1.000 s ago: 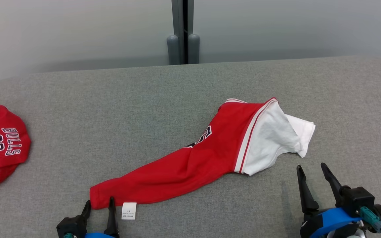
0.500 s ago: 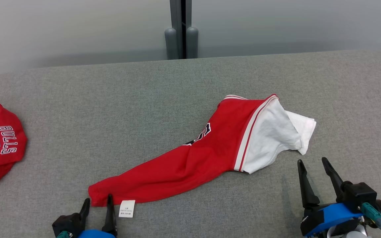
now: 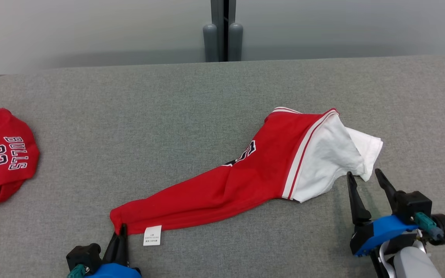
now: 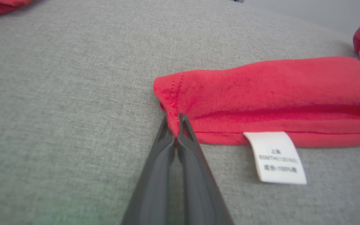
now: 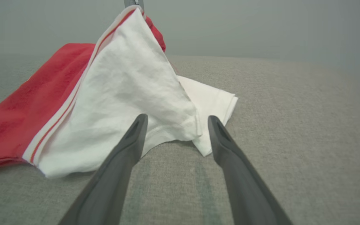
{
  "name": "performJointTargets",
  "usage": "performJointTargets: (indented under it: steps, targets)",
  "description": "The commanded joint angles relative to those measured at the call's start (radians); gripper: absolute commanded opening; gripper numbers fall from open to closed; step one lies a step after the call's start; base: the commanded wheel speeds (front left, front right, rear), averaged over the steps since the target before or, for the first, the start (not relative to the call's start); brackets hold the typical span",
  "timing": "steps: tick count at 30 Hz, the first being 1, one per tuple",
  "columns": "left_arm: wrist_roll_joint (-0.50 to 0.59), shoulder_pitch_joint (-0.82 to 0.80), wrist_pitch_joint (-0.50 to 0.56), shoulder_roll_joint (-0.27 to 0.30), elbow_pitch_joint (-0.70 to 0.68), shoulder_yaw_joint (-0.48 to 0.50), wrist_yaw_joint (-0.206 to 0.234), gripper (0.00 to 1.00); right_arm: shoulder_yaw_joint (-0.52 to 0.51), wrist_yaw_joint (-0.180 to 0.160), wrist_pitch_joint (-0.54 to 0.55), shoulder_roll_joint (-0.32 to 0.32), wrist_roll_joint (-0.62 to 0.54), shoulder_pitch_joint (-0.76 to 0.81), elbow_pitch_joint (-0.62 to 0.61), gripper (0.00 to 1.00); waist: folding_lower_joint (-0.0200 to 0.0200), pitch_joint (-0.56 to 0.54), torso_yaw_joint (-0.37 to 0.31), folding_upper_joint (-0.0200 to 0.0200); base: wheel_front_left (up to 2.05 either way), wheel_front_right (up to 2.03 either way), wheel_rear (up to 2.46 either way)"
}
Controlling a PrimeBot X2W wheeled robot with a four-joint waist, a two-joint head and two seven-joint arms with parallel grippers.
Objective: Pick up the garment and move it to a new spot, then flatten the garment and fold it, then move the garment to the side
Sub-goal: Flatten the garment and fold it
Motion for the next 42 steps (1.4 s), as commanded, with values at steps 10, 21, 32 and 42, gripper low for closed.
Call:
performJointTargets:
  steps: [10,21,32,42]
  targets:
    - [0.009,-0.021,0.013,-0.003,0.006,-0.039,-0.001,0.0,-0.049,0.0,-0.001,-0.03,-0.07,-0.109,0.124,1.0,0.0,0.037,0.032,0.0,0.0,0.0,0.0]
    - [0.03,-0.048,0.014,-0.003,-0.006,-0.047,-0.003,0.0,-0.033,0.0,-0.001,-0.032,-0.077,-0.163,0.161,0.0,0.0,0.07,0.037,0.0,0.0,0.0,0.0]
    - [0.086,-0.036,0.006,-0.001,-0.241,-0.025,-0.019,0.0,-0.013,0.0,-0.001,-0.045,0.063,-0.043,-0.125,0.0,0.0,-0.048,0.012,0.0,0.0,0.0,0.0]
    - [0.13,-0.132,0.006,0.039,-0.533,0.01,-0.038,0.0,-0.015,0.0,-0.001,-0.08,0.239,-0.11,-0.392,0.0,0.0,-0.16,-0.025,0.0,0.0,0.0,0.0]
